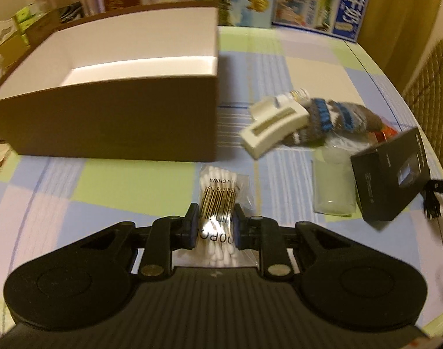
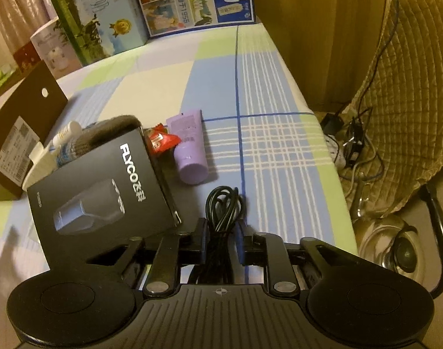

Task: Organize objects
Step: 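Carry the swab bag with the left tool while the right tool carries the cable into the box, then open the left tool releasing the swab bag while the right tool releases the cable, then withdraw both tools from the box back toward the remaining items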

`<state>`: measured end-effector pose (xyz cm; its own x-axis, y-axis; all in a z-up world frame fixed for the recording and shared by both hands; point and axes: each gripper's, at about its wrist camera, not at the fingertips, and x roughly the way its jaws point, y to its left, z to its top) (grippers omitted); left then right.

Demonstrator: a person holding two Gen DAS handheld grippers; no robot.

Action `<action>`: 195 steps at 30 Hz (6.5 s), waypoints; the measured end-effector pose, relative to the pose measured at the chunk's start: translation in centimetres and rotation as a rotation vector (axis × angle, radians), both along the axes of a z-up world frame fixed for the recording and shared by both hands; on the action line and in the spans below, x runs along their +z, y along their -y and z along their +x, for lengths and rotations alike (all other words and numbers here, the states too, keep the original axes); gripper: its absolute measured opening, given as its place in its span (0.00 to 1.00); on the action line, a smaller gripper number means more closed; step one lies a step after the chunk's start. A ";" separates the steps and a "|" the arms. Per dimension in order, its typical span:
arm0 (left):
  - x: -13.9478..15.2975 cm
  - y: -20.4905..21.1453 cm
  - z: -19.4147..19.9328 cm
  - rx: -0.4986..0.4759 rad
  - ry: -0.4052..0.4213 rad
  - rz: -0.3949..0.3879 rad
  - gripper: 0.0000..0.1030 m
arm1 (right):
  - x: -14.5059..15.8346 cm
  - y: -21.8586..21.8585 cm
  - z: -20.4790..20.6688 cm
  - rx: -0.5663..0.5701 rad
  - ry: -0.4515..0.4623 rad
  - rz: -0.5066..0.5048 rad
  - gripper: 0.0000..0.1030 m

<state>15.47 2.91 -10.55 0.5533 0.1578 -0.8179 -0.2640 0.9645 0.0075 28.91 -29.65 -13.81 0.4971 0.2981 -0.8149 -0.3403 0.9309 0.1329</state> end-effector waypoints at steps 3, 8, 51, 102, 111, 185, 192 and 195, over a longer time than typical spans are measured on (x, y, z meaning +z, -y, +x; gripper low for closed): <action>1.6 -1.1 -1.2 0.020 0.022 0.006 0.18 | 0.2 0.6 -0.8 -0.018 0.002 0.015 0.14; 4.3 -3.5 -2.3 0.029 0.065 -0.003 0.18 | 3.0 1.8 -2.4 -0.089 0.056 0.081 0.14; 8.1 -18.2 -3.8 0.100 0.092 -0.046 0.18 | 1.8 -11.2 -11.4 0.718 -0.070 -0.063 0.60; 9.4 -23.7 8.3 -0.031 0.126 -0.101 0.18 | 8.7 -37.7 -0.3 0.289 -0.129 0.397 0.10; 4.2 -26.0 12.4 -0.009 0.001 -0.185 0.18 | 4.6 -41.3 2.1 0.204 -0.218 0.321 0.10; 9.5 -18.0 0.7 -0.081 0.036 -0.089 0.77 | 11.5 -29.0 -9.6 0.243 0.017 0.223 0.87; 9.1 -14.8 -0.1 -0.100 0.027 -0.099 0.77 | 11.2 -25.3 -10.2 0.222 -0.007 0.210 0.87; 8.8 -13.5 -0.2 -0.112 0.020 -0.102 0.77 | 11.0 -23.8 -10.2 0.216 -0.016 0.208 0.88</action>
